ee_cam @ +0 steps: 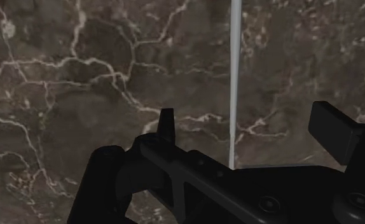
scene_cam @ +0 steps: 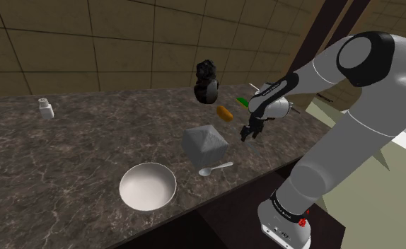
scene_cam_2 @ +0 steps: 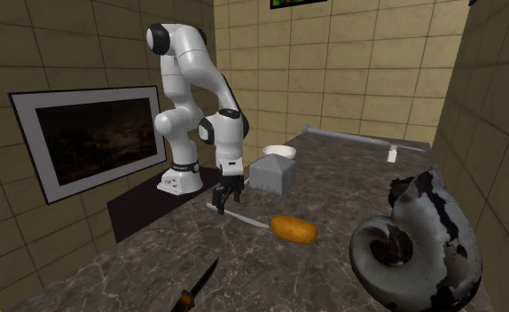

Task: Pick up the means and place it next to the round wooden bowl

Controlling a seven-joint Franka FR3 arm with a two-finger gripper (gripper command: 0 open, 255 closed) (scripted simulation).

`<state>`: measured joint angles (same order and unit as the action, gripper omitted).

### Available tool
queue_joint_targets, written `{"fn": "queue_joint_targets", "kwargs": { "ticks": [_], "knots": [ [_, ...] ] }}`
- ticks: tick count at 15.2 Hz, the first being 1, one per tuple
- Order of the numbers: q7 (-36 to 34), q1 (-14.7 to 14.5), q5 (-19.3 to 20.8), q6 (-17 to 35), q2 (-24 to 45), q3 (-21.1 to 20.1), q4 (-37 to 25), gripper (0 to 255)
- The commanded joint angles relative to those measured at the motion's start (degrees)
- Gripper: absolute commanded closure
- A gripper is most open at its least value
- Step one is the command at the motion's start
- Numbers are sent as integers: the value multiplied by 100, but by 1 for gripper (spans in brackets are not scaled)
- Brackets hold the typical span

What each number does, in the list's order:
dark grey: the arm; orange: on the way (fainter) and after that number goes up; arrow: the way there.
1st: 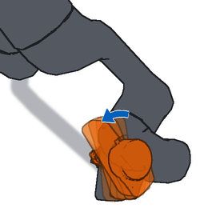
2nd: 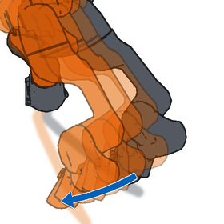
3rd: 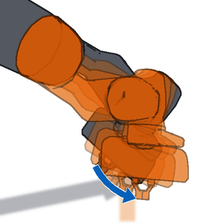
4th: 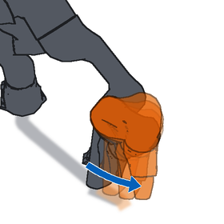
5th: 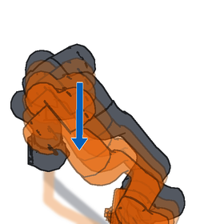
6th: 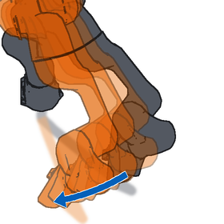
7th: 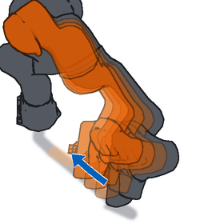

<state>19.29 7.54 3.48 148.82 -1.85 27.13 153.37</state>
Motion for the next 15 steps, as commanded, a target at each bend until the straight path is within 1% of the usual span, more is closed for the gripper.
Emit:
{"fn": "queue_joint_targets", "kwargs": {
  "ticks": [1, 7, 8, 15],
  "knots": [
    [67, -8, -83, 110, 107, 3, 9, 0],
    [67, -6, -83, 110, 107, 2, 9, 0],
    [66, -7, -83, 110, 106, 2, 9, 255],
    [66, -6, -83, 110, 106, 2, 9, 255]
  ]
}}
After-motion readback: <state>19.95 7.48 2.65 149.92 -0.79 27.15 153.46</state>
